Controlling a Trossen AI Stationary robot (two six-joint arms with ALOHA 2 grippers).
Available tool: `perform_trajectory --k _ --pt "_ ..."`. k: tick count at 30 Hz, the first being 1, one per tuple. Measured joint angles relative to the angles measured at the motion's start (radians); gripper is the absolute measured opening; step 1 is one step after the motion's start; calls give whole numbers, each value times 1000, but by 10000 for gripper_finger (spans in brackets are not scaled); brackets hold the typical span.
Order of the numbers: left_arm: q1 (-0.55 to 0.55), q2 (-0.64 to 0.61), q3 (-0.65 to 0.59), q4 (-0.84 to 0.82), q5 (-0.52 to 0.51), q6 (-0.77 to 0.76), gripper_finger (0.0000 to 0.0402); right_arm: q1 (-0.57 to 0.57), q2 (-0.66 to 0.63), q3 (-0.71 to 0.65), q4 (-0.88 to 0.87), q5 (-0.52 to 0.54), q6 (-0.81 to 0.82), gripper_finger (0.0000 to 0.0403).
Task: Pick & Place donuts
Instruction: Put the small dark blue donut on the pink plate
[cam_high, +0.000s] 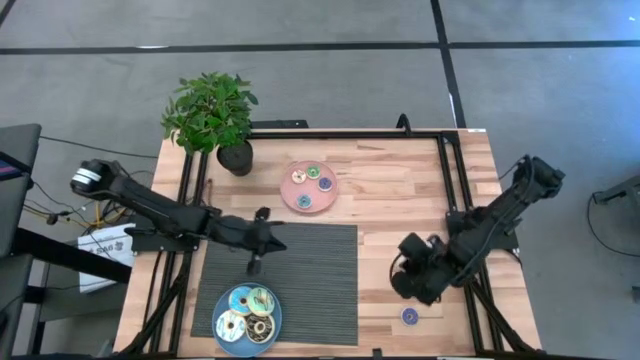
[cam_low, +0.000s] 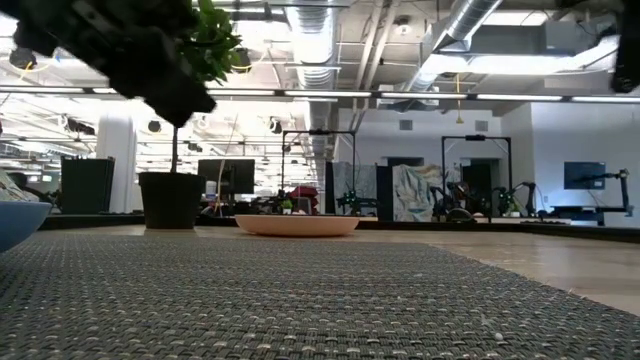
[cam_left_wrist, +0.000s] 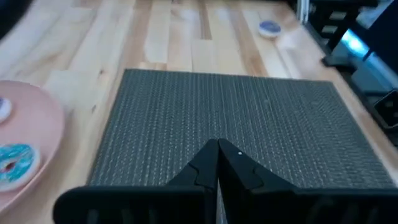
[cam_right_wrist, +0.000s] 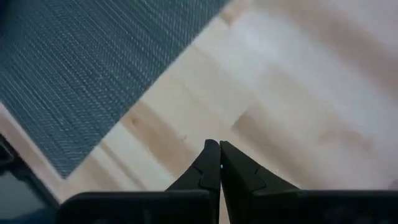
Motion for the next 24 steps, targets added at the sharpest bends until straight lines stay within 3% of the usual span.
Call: perform_trajectory --k 7,11,16,24 --pt "0 -285 -123 -40 10 0 0 97 119 41 26 -138 369 4" --pt "0 -385 -136 -92 -12 43 0 146 172 41 85 -189 507 32" --pt "2 -432 -136 -134 -18 58 0 209 218 41 121 -197 649 78" --pt "2 -418 -137 -195 -19 42 0 212 280 41 149 -236 663 155"
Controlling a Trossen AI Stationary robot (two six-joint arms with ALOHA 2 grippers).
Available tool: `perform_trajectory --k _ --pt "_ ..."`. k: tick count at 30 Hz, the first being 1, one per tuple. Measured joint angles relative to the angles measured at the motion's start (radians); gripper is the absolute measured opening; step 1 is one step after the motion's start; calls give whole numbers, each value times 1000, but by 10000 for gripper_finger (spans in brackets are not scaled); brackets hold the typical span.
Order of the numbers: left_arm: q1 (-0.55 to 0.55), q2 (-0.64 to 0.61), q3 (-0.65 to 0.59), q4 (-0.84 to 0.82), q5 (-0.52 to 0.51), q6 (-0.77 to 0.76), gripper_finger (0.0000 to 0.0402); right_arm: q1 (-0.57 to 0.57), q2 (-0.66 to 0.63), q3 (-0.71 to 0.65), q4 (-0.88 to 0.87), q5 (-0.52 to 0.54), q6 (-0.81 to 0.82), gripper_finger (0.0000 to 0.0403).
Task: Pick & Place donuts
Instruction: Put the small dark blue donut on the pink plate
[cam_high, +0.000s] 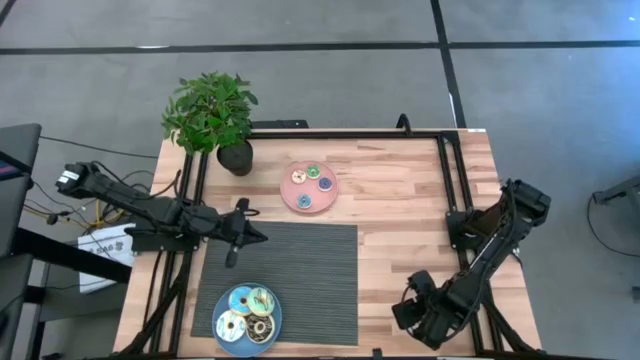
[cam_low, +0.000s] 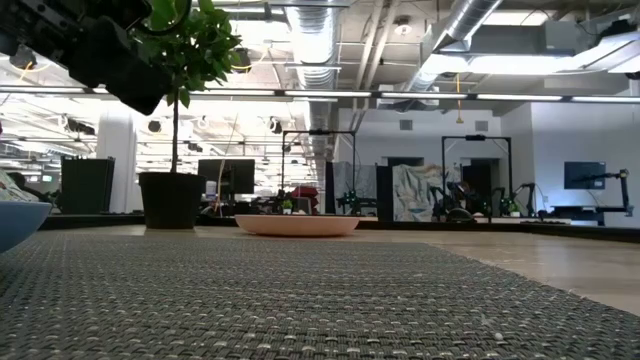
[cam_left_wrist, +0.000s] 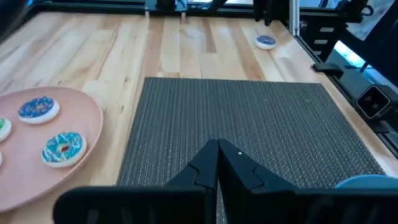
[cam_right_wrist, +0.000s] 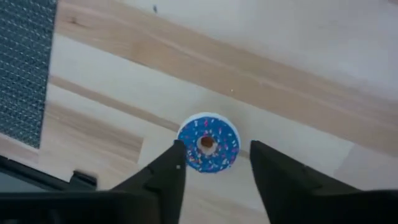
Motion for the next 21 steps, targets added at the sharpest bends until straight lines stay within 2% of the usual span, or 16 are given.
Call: perform_trajectory --k 4,9,16,21 --pt "0 9 0 1 0 -11 0 -7 16 0 18 -23 -2 209" --pt "0 12 0 4 -60 -10 0 -7 32 0 19 -24 -10 264" --pt "0 12 0 4 -72 -26 0 -12 111 0 132 -37 -18 276" --pt "0 12 0 6 -72 -31 0 -18 166 0 165 -100 -18 276"
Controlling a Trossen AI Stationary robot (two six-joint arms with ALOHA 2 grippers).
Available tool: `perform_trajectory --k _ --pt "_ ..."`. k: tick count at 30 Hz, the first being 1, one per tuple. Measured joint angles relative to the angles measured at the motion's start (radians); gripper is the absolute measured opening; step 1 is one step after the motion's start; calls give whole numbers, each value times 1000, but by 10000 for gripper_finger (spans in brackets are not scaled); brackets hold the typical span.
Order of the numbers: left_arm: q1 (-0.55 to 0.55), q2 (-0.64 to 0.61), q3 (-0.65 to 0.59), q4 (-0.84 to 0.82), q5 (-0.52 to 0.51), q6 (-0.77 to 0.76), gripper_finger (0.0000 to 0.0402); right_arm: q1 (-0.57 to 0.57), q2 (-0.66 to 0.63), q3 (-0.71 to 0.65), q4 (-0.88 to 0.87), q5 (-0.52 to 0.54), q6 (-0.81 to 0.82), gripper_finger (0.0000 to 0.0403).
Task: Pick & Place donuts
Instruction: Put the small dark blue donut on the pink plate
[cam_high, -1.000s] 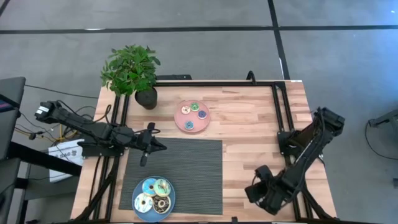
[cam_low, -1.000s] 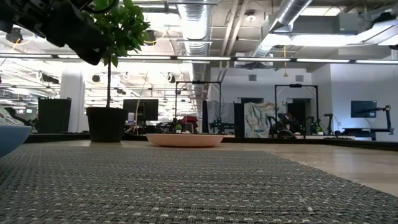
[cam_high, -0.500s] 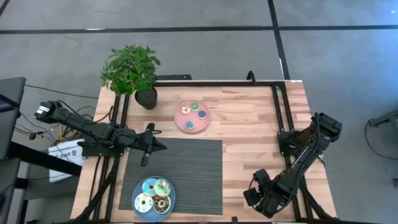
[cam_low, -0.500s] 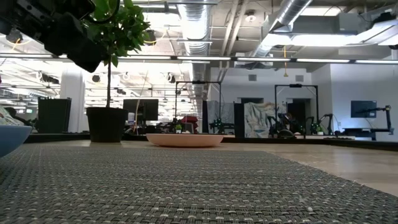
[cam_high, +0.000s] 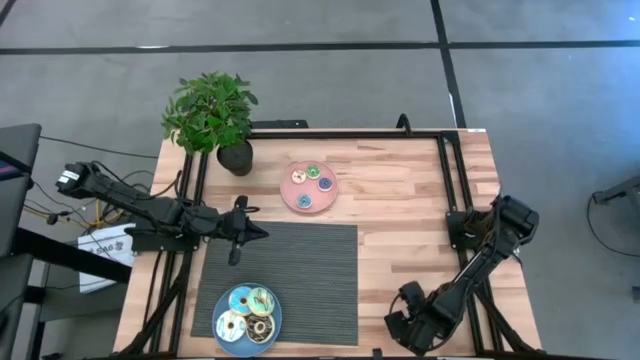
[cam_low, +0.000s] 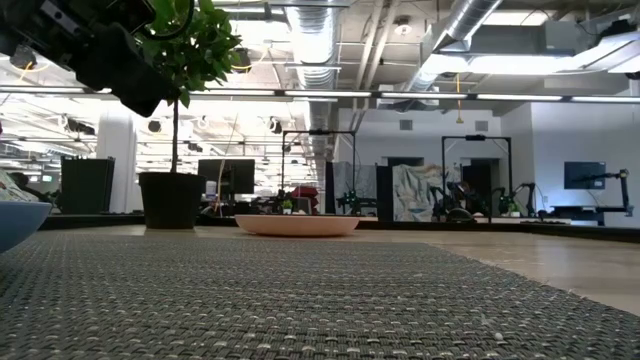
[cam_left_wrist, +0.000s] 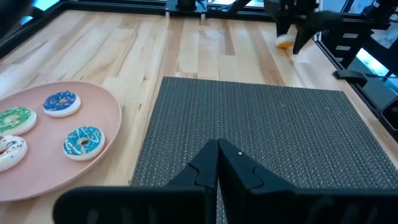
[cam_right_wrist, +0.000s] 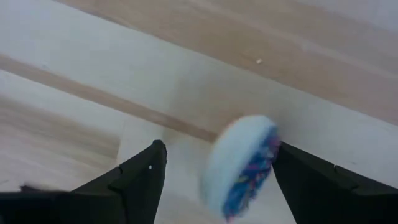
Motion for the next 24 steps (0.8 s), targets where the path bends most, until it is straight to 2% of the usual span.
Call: perform_trajectory --k 15,24 --pt "0 0 0 -1 -1 -29 0 -3 19 11 -4 -8 7 271" --pt "0 0 0 -2 -3 -14 0 -10 19 11 -4 -5 7 205"
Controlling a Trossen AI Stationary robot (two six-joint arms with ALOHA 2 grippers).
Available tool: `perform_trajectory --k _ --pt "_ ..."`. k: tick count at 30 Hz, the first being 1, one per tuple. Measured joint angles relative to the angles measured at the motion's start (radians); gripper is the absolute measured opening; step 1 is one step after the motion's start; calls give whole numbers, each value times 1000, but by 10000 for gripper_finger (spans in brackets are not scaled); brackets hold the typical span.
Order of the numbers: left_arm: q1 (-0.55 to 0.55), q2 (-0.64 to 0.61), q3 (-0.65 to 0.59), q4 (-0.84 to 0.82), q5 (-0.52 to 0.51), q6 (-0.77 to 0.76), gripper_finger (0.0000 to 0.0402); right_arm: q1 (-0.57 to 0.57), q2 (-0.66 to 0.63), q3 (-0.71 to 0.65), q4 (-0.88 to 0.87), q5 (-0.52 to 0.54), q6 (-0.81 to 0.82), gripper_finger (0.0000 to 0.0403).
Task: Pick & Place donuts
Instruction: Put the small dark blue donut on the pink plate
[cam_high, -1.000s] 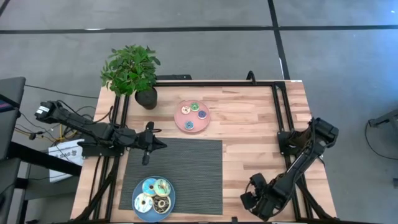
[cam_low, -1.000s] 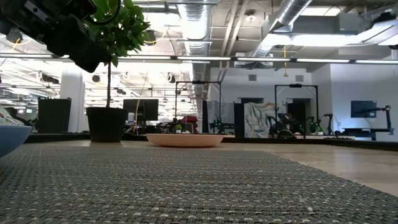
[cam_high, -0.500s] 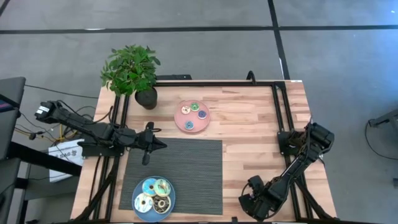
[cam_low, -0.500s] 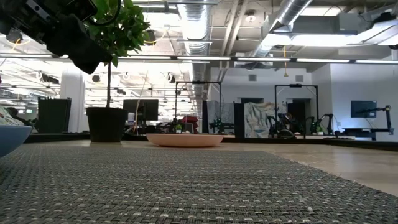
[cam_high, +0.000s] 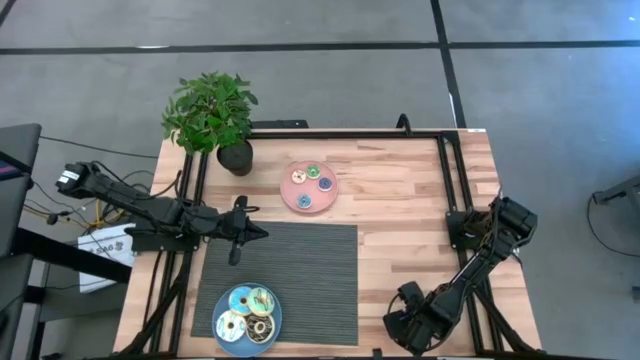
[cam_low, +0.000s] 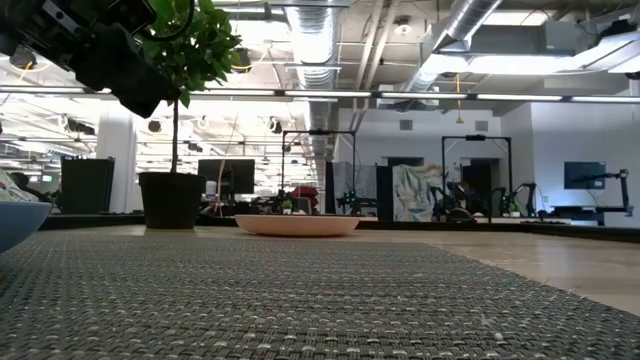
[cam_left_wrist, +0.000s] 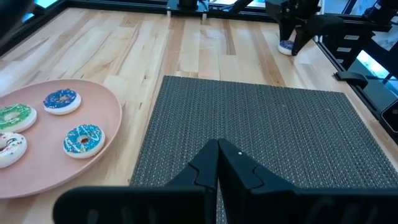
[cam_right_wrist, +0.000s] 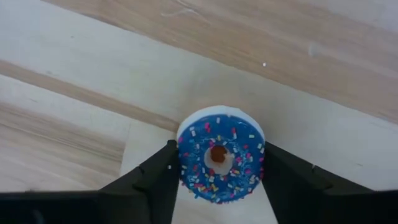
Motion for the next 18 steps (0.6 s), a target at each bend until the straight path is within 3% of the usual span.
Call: perform_trajectory --k 5,11,18 --pt "0 0 0 0 0 1 0 0 0 0 2 0 3 177" --pt "0 0 0 0 1 19 0 -8 -8 16 -22 1 17 172" --pt "0 0 0 0 8 20 0 -80 -51 112 -242 93 -85 183"
